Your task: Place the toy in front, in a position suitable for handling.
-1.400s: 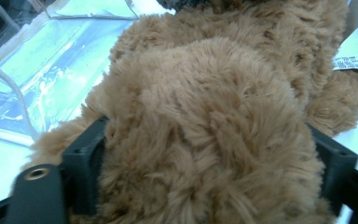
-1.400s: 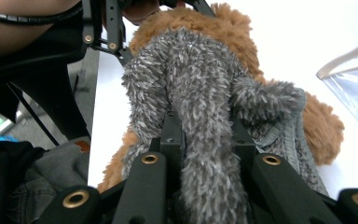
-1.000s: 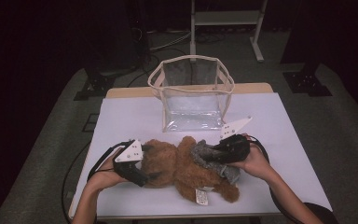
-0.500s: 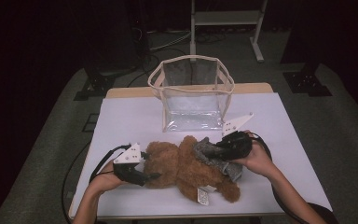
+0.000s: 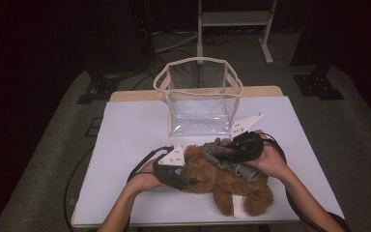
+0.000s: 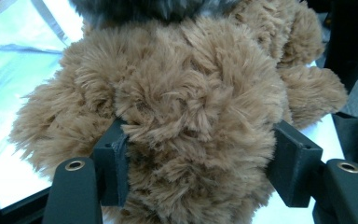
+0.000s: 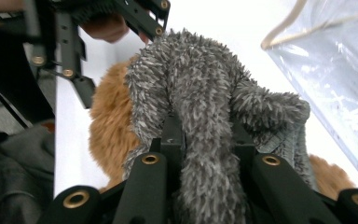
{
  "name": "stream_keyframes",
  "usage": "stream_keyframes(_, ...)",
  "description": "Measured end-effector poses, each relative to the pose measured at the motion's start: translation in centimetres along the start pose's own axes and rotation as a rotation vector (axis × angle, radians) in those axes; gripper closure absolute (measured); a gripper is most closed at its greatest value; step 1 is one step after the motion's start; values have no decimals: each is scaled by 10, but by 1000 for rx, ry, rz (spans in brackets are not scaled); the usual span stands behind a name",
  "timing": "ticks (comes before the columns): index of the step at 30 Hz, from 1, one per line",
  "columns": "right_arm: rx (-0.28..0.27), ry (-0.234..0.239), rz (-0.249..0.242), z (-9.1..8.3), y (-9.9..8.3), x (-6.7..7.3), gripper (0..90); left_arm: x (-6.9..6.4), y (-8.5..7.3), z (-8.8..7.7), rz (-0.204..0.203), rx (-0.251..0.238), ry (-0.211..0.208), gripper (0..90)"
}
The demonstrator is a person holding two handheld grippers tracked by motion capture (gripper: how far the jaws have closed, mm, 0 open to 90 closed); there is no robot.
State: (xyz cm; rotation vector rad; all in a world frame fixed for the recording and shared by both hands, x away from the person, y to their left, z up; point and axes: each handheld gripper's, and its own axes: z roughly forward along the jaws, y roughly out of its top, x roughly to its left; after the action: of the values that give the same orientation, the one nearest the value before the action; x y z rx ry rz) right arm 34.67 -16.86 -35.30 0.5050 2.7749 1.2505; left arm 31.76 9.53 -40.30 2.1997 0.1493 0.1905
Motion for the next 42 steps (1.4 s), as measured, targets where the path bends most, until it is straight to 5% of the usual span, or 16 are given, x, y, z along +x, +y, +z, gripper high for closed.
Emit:
stream_keyframes(8,-37,-16,63,-19,-20,-8,735,3,-3,-3,3,3,49,317)
stream_keyframes(18,-85,-42,35,-44,-40,28,730,6,-2,-4,-33,-5,77,322)
stream_keyframes(23,-75,-53,53,-37,-49,16,734,-2,5,-5,-72,5,39,350)
stream_keyframes(29,-72,-55,60,-31,-50,0,739,-14,8,-7,-54,21,8,368)
stream_keyframes(36,-31,-14,47,-20,-19,1,745,-20,8,-5,-21,27,17,368)
stream_keyframes(42,15,68,15,15,18,-5,744,-23,5,-6,5,35,20,367)
